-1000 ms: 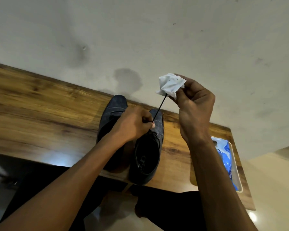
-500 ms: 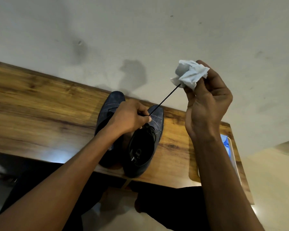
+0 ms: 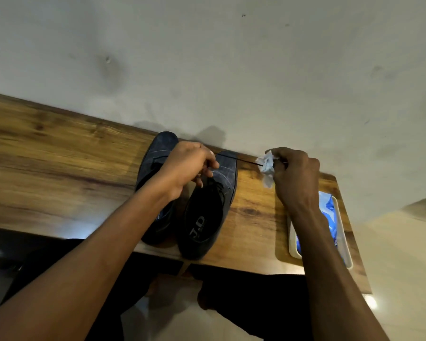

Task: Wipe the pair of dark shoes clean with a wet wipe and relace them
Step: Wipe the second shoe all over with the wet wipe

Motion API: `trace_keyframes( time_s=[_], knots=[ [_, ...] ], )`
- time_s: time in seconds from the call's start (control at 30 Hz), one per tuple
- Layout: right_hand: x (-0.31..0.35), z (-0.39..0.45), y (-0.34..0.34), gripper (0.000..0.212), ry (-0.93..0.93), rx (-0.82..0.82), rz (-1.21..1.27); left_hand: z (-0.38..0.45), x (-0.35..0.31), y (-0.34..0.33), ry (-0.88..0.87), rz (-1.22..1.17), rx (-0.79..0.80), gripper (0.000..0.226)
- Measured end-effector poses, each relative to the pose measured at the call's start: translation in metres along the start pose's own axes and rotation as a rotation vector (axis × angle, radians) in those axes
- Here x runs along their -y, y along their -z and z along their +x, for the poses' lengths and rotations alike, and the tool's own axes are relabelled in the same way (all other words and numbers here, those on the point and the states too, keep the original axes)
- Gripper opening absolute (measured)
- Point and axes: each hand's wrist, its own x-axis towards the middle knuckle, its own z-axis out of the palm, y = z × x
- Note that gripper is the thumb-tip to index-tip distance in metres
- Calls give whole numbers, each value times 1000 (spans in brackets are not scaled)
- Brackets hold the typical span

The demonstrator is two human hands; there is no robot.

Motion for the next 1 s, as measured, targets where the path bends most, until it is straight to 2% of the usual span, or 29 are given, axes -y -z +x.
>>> trace_keyframes(
  time_s=[0.07,0.13,0.2,0.27,0.33,0.43,0.5,0.53,0.6,0.63,0.67,0.73,0.83,1.0],
  knots=[
    [-9,2,3,31,-77,-11,159,0,-2,-1,80,-196,62,20],
    [-14,3,7,32,-175,-40,293,1,-2,0,74,-187,86,25],
    [-18,1,7,31,-175,-93,224,1,-3,1,12,-159,151,29],
    [-18,-1,5,30,-134,-79,108,-1,-7,1,-41,-237,229,25],
    [-19,-2,3,27,-139,15,113,-2,-9,2,-94,-243,152,25],
    [-19,-6,0,22,-137,124,91,6,-6,7,-81,-102,-165,23],
    [-19,-7,-1,20,-122,140,93,12,-4,14,-5,-21,-247,16],
    [-19,-7,-1,20,-111,143,83,13,-4,16,28,76,-252,19],
    [-20,-8,-2,20,-98,172,60,12,-2,19,16,435,-272,44],
    [-21,-8,-2,20,-98,185,58,9,-1,19,-52,623,-283,55],
    [-20,-8,-3,21,-102,193,60,6,-2,18,-156,743,-257,60],
    [-20,-9,-4,22,-103,199,60,4,-2,13,-297,818,-98,45],
    [-16,-11,-5,23,-116,227,31,3,4,-1,-304,899,95,28],
    [-15,-13,-6,21,-99,257,35,10,12,-13,-288,975,193,21]
  ],
)
